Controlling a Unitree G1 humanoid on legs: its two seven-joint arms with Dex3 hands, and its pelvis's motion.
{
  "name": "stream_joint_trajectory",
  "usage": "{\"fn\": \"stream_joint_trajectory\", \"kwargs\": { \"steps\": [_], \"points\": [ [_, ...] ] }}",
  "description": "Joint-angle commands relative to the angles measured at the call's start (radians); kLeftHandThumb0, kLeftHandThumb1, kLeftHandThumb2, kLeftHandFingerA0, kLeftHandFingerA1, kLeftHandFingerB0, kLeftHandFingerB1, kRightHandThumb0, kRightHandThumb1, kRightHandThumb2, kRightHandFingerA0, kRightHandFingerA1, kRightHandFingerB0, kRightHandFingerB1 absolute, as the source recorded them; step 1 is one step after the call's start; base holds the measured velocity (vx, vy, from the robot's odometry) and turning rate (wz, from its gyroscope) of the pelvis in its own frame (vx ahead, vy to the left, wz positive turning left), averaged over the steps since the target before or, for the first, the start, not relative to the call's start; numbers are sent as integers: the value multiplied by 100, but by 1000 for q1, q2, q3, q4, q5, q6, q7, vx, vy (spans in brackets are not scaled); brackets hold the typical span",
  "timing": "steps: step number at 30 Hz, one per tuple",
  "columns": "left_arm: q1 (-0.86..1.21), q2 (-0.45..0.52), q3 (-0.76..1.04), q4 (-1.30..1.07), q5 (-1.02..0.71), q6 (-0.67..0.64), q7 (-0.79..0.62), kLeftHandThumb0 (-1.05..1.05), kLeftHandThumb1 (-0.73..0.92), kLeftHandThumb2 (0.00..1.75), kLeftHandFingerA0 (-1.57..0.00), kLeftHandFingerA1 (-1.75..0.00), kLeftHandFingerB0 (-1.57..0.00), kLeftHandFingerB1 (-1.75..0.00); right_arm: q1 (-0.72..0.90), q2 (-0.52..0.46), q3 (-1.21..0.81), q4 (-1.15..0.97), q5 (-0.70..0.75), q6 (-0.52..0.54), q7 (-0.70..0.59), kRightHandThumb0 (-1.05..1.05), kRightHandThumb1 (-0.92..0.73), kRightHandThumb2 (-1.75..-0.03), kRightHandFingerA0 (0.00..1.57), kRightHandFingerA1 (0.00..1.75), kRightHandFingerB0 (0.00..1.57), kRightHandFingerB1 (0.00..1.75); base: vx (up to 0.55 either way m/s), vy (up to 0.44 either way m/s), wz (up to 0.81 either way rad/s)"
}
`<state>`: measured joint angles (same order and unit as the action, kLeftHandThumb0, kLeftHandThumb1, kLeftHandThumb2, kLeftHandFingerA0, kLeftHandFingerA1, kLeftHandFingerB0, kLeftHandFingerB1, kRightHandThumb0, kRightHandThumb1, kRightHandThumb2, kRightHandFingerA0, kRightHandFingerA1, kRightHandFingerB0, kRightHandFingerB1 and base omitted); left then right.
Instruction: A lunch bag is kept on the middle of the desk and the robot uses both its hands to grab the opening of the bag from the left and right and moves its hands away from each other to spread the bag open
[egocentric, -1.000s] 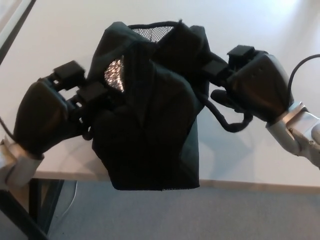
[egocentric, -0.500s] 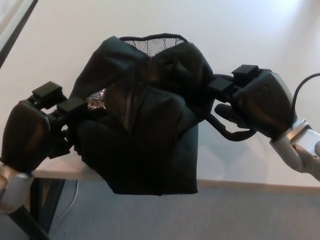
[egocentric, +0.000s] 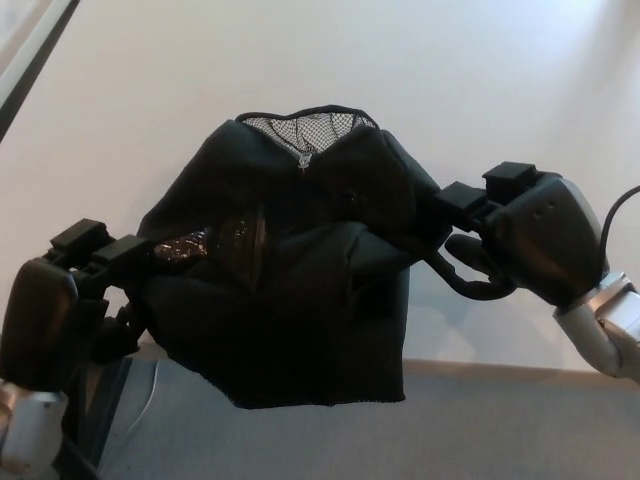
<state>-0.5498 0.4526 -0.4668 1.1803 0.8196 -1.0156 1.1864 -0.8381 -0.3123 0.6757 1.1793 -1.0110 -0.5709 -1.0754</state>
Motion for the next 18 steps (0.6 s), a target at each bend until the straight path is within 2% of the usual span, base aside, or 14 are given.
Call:
{"fn": "stream_joint_trajectory", "kwargs": {
  "steps": [1, 3, 6, 8, 9, 12, 13, 14, 16, 17, 18],
  "points": [
    [28, 11, 16, 15, -30, 8, -48, 2, 54, 106, -85, -130, -89, -116, 12, -26, -26, 21, 42, 17, 19, -33, -65, -63, 85, 159, 72, 137, 0, 0, 0],
    [26, 11, 21, 7, -34, 4, -58, 2, 53, 107, -84, -133, -88, -115, 9, -27, -30, 19, 43, 9, 25, -31, -64, -63, 85, 158, 72, 137, 0, 0, 0],
    [24, 15, 19, -5, -22, 6, -45, 3, 52, 107, -87, -126, -89, -115, 9, -22, -37, 26, 44, -4, 14, -32, -64, -63, 86, 159, 72, 138, 0, 0, 0],
    [24, 14, 22, -10, -25, 0, -48, 3, 54, 103, -88, -126, -88, -115, 12, -17, -39, 31, 43, -1, 3, -33, -62, -61, 84, 165, 70, 144, 0, 0, 0],
    [22, 14, 21, -15, -22, -4, -41, 1, 51, 110, -99, -106, -95, -102, 15, -16, -36, 31, 38, 13, 2, -34, -63, -62, 84, 164, 71, 141, 0, 0, 0],
    [11, 14, 16, -25, -10, 13, -35, -1, 49, 109, -98, -105, -93, -99, 17, -21, -34, 22, 37, 22, 28, -35, -62, -62, 86, 159, 76, 136, 0, 0, 0],
    [-4, 17, 10, -33, 4, 24, -24, 1, 46, 108, -88, -119, -91, -105, 11, -23, -36, 16, 40, 17, 30, -34, -61, -61, 86, 160, 75, 136, 0, 0, 0],
    [-19, 20, 4, -40, 19, 34, -9, 1, 46, 108, -88, -119, -91, -105, 5, -23, -38, 10, 42, 14, 34, -34, -61, -61, 86, 160, 75, 136, 0, 0, 0],
    [-52, 24, -6, -55, 38, 48, -2, -2, 54, 93, -86, -109, -89, -100, -19, -25, -38, 0, 37, 15, 21, -34, -58, -60, 84, 159, 70, 137, 0, 0, 0],
    [-66, 25, -9, -60, 40, 52, -11, -1, 56, 87, -86, -99, -90, -93, -31, -25, -37, -4, 34, 22, 17, -33, -58, -60, 83, 159, 67, 138, 0, 0, 0],
    [-75, 25, -10, -63, 39, 52, -22, -1, 56, 87, -86, -99, -90, -93, -39, -26, -38, -9, 34, 25, 16, -33, -58, -60, 83, 159, 67, 138, 0, 0, 0]
  ]
}}
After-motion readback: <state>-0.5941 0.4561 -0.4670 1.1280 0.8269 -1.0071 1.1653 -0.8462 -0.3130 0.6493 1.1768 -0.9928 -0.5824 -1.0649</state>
